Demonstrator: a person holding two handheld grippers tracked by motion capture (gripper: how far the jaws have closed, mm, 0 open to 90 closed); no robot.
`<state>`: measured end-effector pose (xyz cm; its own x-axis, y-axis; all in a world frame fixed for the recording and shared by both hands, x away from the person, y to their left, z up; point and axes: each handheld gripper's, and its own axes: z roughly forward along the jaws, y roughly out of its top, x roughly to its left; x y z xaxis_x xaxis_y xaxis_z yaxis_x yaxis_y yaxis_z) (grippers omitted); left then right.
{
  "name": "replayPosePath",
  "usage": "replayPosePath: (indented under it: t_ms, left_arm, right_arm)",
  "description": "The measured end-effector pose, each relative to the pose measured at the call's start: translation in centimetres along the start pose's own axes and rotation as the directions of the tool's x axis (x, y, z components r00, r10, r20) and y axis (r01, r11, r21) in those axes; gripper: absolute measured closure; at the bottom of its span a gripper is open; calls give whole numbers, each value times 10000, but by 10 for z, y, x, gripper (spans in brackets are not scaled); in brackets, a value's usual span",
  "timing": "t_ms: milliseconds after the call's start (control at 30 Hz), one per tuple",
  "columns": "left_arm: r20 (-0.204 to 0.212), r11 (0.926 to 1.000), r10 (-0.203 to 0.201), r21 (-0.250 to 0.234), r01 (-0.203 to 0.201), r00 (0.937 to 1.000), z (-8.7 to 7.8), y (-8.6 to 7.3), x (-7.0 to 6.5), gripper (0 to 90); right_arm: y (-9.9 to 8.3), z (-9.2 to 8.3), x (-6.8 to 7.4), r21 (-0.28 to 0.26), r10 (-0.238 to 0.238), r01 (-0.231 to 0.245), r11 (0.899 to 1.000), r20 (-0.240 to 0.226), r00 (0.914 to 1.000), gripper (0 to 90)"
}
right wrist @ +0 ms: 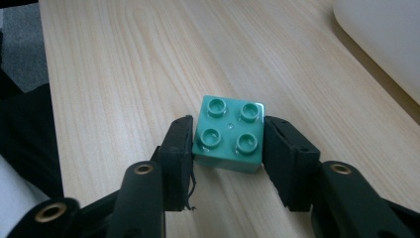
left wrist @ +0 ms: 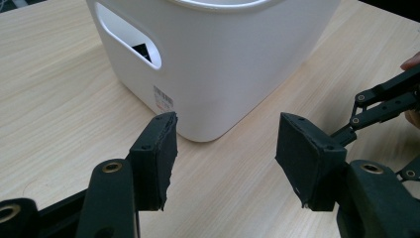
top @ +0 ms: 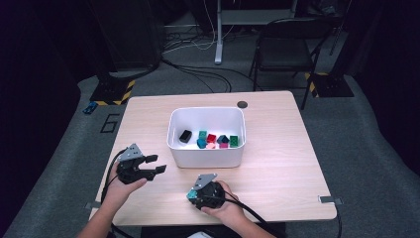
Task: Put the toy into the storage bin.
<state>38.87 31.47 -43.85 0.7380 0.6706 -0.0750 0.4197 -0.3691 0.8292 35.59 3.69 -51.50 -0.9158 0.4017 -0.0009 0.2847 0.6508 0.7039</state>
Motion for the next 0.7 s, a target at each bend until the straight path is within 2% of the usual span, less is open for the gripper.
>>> replayPosePath:
  t_ms: [233, 400, 700]
  left_arm:
    - [20, 10000, -8, 34, 8, 10000, 1, 0, 0, 410]
    - [-18, 10000, -15, 32, 16, 10000, 1, -1, 0, 410]
    - [23, 10000, -20, 60, 20, 10000, 0, 0, 1, 410]
  right_arm:
    - [-1, 2, -2, -55, 190, -191, 9998, -93, 9998, 517]
    - [1, 6, -1, -38, 105, -105, 9999, -115, 9999, 579]
    - [6, 2, 0, -98, -38, 36, 9999, -208, 9998, 583]
